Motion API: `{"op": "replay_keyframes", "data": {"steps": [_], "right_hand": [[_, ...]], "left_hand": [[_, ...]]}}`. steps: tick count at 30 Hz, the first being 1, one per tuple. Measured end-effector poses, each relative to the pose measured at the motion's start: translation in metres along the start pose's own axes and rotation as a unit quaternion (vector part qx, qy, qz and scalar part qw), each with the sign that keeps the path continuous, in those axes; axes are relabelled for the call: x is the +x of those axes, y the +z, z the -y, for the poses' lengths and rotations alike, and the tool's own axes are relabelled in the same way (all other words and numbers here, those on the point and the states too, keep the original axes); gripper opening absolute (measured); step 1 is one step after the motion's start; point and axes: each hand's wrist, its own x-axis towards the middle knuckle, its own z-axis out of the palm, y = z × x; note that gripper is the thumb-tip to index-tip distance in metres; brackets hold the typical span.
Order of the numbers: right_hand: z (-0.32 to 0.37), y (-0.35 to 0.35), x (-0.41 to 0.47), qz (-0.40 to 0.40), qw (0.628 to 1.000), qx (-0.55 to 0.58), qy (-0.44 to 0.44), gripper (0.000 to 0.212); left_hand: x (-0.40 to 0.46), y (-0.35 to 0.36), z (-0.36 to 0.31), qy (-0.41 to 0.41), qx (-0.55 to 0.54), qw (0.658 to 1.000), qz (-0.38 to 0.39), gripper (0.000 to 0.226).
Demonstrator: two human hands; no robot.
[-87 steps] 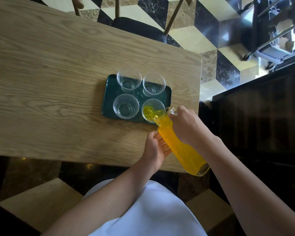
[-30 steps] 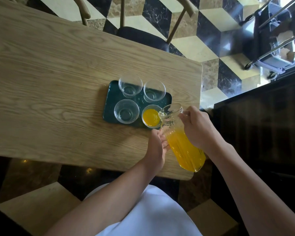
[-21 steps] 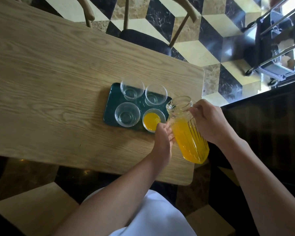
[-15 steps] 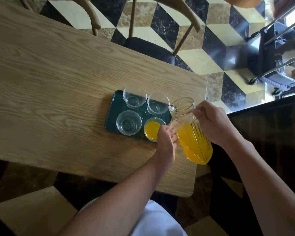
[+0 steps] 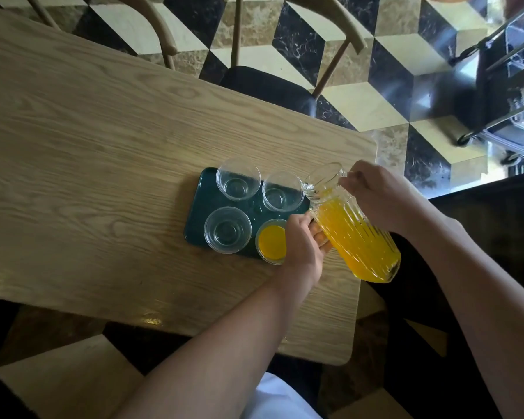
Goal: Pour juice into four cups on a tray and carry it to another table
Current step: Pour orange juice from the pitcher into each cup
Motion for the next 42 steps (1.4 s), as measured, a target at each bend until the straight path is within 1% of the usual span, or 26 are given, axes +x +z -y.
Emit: {"op": "replay_keyframes", "data": {"steps": [4,12,16,19,24,27,32,39,42], "right_hand": [[0.002,0.0,0.009,0.021,1.0,-0.013,0.0,0.033],[0.007,0.004,0.014,0.041,0.998,-0.048,0.008,0.033],[0.004,0.01,0.019,0.049,0.998,-0.032,0.007,0.033],[0.004,0.011,0.022,0.051,0.997,-0.049,0.006,0.03],[0.009,0.011,0.026,0.064,0.995,-0.082,0.008,0.032],[0.012,0.011,0.027,0.074,0.992,-0.098,0.005,0.033],[0.011,0.019,0.029,0.074,0.992,-0.101,0.01,0.032],[0.014,0.021,0.025,0.092,0.989,-0.115,0.004,0.033],[0.015,0.023,0.025,0.097,0.988,-0.118,0.009,0.033]], "left_hand": [[0.003,0.0,0.001,-0.019,-0.019,0.999,0.019,0.044],[0.011,-0.008,0.009,-0.004,-0.031,0.999,0.027,0.044],[0.013,-0.008,0.012,-0.006,-0.035,0.999,0.032,0.044],[0.013,-0.008,0.014,-0.001,-0.025,0.999,0.032,0.042],[0.011,-0.007,0.015,-0.003,-0.027,0.999,0.038,0.044],[0.011,-0.007,0.015,-0.002,-0.035,0.999,0.036,0.039],[0.009,-0.007,0.015,-0.004,-0.06,0.998,0.034,0.038],[0.007,-0.009,0.018,-0.019,-0.085,0.996,0.025,0.044],[0.006,-0.01,0.019,-0.033,-0.096,0.995,0.018,0.051]]}}
